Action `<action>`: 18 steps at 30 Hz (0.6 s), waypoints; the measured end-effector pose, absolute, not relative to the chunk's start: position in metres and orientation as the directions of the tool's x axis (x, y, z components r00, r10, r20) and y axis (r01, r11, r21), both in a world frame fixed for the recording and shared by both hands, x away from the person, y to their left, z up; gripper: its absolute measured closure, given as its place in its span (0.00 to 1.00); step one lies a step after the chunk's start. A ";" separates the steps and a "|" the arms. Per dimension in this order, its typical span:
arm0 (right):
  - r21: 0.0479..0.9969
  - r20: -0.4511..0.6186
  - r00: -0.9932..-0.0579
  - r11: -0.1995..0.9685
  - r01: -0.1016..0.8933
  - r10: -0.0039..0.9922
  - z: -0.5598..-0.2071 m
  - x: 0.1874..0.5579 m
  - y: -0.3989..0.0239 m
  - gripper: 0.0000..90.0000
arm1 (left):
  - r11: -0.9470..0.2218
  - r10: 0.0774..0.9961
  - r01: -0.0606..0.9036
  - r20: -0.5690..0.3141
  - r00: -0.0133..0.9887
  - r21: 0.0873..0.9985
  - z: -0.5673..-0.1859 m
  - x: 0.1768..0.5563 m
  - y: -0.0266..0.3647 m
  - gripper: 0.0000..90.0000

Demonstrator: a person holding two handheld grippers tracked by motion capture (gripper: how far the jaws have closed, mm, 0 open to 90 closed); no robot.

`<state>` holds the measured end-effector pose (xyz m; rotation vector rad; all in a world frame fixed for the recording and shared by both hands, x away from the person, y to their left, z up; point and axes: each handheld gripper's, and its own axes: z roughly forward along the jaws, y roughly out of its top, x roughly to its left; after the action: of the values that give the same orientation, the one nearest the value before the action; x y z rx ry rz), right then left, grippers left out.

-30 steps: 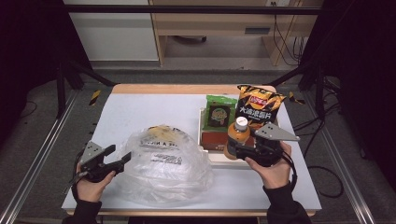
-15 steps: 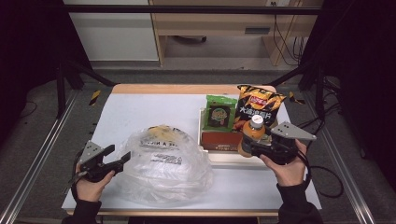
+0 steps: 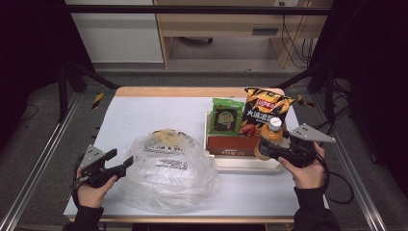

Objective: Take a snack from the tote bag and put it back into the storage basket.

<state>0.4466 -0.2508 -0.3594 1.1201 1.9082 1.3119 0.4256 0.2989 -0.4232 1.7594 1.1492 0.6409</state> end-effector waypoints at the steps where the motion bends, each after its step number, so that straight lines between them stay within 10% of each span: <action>1: 0.931 0.008 -0.491 0.172 0.321 0.871 -0.360 0.447 -0.253 0.34 | -0.154 0.901 0.428 -0.052 0.432 0.891 -0.423 0.426 0.299 0.32; 18: 0.929 0.022 -0.457 0.151 0.338 0.889 -0.373 0.457 -0.279 0.34 | -0.151 0.905 0.435 -0.053 0.422 0.887 -0.423 0.427 0.302 0.31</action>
<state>0.4565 -0.2792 -0.3730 1.1667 1.8806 1.2951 0.4274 0.3022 -0.4235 1.7613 1.1621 0.6431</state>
